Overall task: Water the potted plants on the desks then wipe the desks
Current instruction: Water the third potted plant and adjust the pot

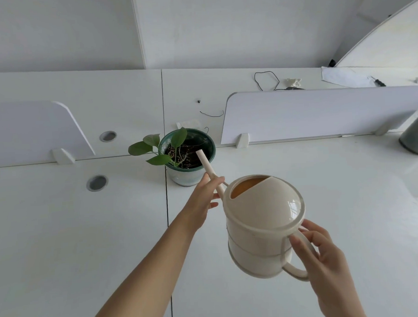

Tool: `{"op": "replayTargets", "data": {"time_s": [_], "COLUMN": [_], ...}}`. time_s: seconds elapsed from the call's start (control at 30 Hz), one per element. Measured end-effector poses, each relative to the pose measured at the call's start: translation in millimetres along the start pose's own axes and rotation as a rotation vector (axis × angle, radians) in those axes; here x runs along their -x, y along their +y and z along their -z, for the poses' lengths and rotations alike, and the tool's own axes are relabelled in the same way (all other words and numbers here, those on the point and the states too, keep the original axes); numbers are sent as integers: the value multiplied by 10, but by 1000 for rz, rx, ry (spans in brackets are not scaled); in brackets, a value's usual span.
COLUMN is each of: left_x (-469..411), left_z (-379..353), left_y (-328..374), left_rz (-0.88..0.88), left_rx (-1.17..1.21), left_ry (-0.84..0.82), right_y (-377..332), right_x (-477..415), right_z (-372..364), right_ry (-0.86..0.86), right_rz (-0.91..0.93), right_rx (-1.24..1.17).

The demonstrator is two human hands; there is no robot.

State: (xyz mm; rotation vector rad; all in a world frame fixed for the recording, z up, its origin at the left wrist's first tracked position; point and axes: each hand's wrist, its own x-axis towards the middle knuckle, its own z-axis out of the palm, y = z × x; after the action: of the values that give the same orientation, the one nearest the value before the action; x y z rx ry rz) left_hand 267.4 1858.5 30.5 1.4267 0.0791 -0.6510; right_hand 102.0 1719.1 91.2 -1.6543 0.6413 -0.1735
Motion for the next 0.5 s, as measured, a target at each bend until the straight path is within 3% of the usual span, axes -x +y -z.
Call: {"op": "replayTargets", "data": {"time_s": [0.5], "left_x": [-230], "left_z": [-58], "left_y": [162], "left_rz": [-22], "left_rx": [25], "left_ry": [-40], "right_y": [-71], "right_x": [-178], "right_z": [-118], "right_ry": [67], "right_rz": [41], "right_rx": [-7]}}
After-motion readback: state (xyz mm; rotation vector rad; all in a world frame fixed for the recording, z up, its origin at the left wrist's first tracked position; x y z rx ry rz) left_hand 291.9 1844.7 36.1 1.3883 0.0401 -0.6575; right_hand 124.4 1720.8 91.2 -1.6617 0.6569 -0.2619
